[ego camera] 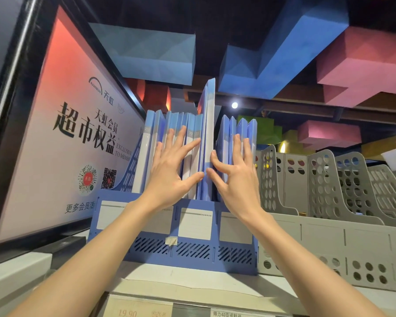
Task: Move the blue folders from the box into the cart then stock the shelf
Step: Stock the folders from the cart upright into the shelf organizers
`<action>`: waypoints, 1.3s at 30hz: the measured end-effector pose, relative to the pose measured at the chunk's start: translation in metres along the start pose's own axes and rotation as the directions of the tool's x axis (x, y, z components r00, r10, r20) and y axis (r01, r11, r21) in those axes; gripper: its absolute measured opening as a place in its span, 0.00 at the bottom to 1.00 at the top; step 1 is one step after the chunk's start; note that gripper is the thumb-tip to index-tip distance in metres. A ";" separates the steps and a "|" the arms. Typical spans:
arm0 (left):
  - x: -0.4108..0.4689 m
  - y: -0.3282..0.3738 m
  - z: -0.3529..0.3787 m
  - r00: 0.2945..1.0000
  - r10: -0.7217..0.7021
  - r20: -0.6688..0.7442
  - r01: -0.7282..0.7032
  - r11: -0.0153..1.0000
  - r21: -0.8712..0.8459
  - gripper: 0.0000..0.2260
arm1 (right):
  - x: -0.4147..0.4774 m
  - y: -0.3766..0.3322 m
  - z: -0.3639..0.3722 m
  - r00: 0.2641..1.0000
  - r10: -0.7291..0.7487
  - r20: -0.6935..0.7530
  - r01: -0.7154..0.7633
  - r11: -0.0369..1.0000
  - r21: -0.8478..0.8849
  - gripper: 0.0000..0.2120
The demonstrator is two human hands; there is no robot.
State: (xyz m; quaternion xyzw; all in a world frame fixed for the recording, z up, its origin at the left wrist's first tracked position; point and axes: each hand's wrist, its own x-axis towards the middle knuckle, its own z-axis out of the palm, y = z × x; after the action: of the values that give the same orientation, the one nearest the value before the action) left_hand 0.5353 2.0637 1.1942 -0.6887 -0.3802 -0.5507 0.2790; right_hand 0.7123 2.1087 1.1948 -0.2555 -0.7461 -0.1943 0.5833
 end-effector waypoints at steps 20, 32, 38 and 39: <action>-0.002 0.001 -0.002 1.000 0.002 0.028 -0.002 1.000 0.018 0.33 | -0.008 0.007 -0.010 1.000 -0.005 -0.025 0.012 0.966 0.258 0.14; -0.005 0.001 0.003 0.992 0.013 0.123 -0.034 0.985 0.166 0.32 | -0.011 0.008 -0.003 0.999 -0.042 -0.012 0.043 0.994 0.103 0.24; -0.006 0.014 -0.006 0.950 -0.148 0.274 0.049 0.940 0.337 0.32 | -0.016 -0.002 -0.011 0.995 -0.025 0.095 0.027 1.000 -0.014 0.25; -0.005 0.021 -0.011 0.928 -0.197 0.315 0.064 0.920 0.386 0.32 | -0.018 -0.007 -0.016 0.991 -0.002 0.136 0.006 1.000 -0.028 0.26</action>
State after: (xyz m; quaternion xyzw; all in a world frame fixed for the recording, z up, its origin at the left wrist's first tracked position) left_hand 0.5462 2.0423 1.1929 -0.6828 -0.5659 -0.3566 0.2939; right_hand 0.7235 2.0913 1.1816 -0.2750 -0.7819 -0.1882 0.5269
